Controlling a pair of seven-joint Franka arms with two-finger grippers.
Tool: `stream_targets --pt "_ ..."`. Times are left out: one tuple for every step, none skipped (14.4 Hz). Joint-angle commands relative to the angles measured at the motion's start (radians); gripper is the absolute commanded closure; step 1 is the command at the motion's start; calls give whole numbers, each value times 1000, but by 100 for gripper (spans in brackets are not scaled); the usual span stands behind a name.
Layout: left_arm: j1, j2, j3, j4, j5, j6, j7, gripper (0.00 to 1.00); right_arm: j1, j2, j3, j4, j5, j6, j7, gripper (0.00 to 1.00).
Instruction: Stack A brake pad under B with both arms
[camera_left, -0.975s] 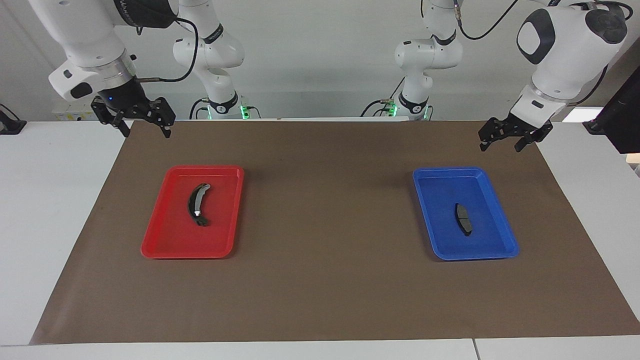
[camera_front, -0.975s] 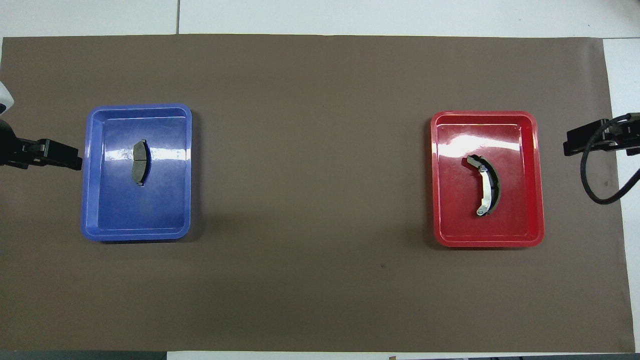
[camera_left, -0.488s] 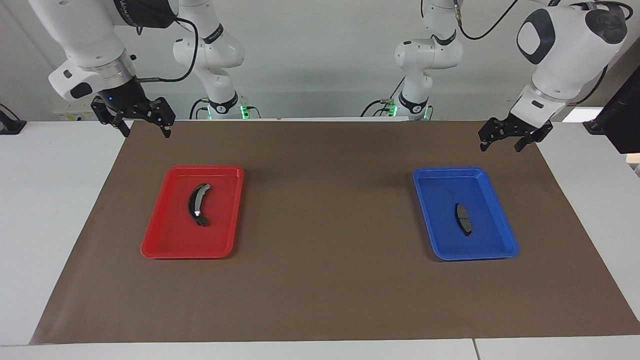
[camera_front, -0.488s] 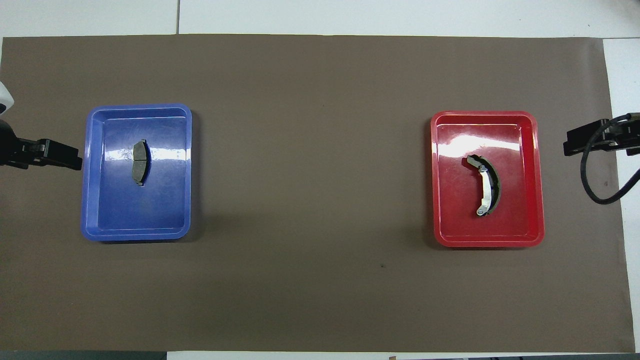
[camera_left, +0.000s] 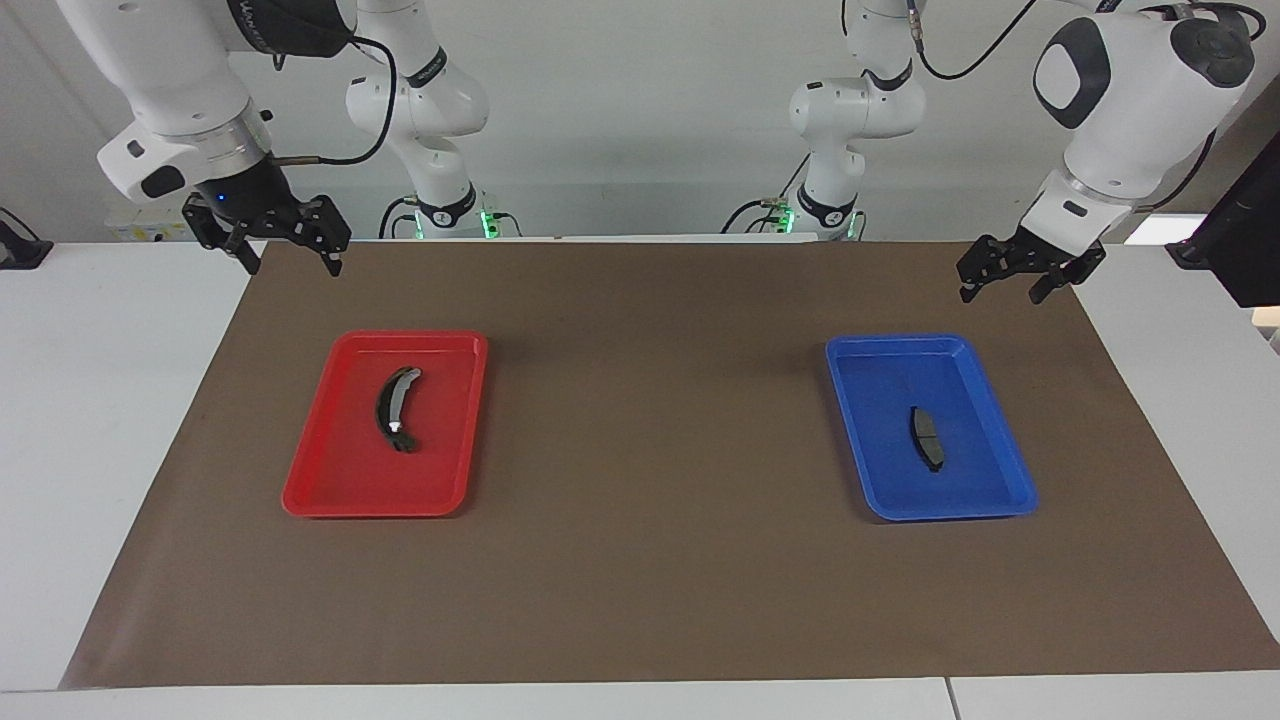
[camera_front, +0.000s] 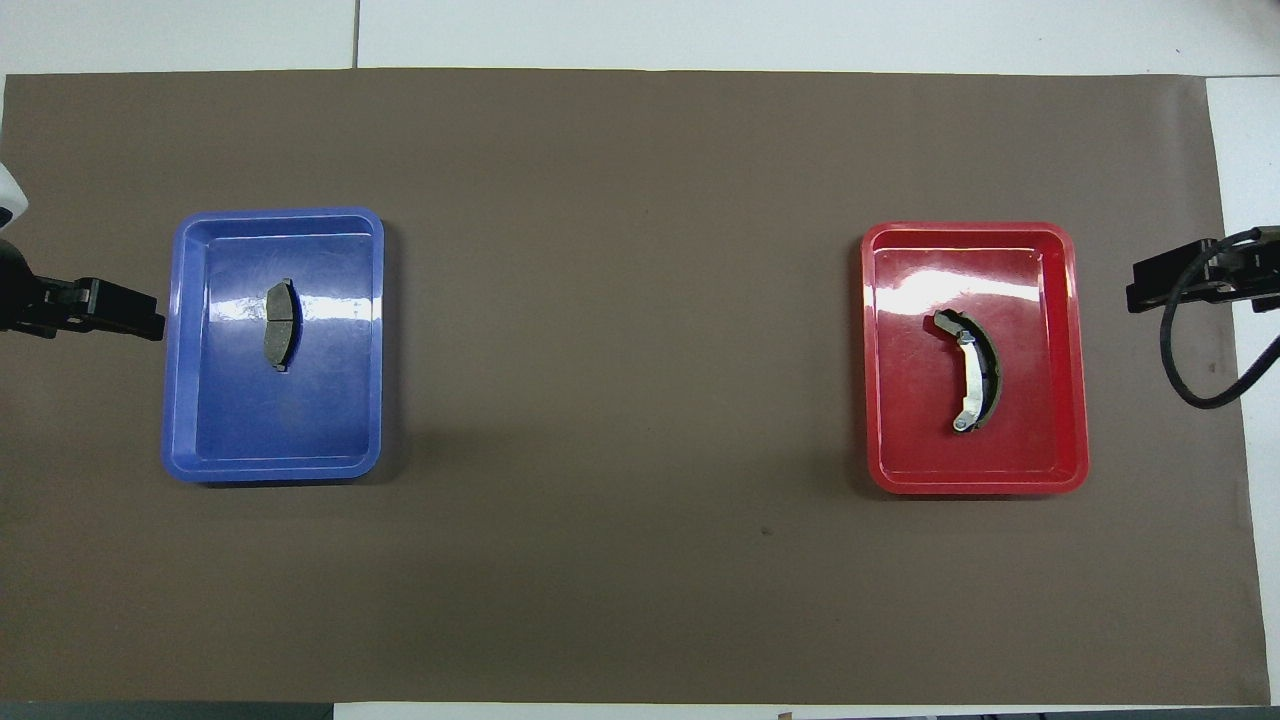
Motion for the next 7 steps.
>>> stream_targets --pt "13 -24 -9 -26 10 10 6 1 -10 -12 2 -21 1 4 -18 0" --pt "13 -24 -9 -26 10 10 6 1 -10 -12 1 -21 1 4 -18 0" --pt "13 -22 -9 -26 10 10 6 1 -10 -12 2 -21 1 4 -18 0" --pt "13 -22 -9 -26 10 10 6 1 -10 -12 1 -21 1 4 -18 0" --pt "13 -22 -9 -26 10 12 9 1 -10 -12 1 -21 1 4 -18 0" --pt "13 -19 -10 -20 10 19 8 1 -10 -12 1 -21 1 4 -18 0" --pt "6 -19 -10 -20 10 24 11 1 -10 -12 1 -21 1 4 -18 0"
